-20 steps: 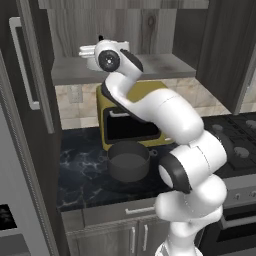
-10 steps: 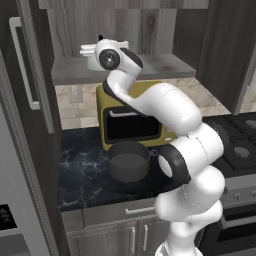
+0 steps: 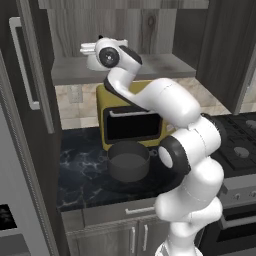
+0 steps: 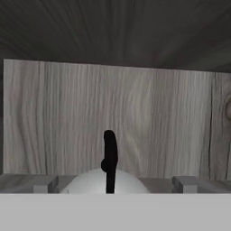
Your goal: Pick the kettle from the cabinet and place it on a stove burner. Then pick the pot from the counter and place it on another stove burner. Finally, turn both burners on.
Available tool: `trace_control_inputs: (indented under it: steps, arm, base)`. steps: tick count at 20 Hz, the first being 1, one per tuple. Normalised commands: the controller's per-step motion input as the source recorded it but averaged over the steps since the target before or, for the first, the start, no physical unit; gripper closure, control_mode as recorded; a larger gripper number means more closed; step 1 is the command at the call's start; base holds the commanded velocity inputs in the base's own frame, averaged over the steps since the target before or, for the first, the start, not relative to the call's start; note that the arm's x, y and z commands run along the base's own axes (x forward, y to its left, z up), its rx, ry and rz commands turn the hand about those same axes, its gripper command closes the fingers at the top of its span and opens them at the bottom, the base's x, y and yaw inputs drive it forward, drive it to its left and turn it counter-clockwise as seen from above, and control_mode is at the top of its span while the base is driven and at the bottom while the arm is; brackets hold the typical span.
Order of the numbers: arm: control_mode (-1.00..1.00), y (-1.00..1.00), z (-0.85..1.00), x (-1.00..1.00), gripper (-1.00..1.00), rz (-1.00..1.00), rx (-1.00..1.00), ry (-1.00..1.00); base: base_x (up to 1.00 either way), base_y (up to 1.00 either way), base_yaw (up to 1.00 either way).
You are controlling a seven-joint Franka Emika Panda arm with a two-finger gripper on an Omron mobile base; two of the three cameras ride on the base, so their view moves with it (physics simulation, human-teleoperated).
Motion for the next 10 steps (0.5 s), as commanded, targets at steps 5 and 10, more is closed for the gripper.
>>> trace_control_inputs:
  steps: [5, 10]
  arm:
    - [-1.0, 0.0, 0.0, 0.23, -1.0, 0.0, 0.0, 0.0]
    - [-1.0, 0.02, 0.0, 0.2, -1.0, 0.0, 0.0, 0.0]
  base:
    - [0.0, 0.0, 0.0]
    - [0.0, 0.0, 0.0]
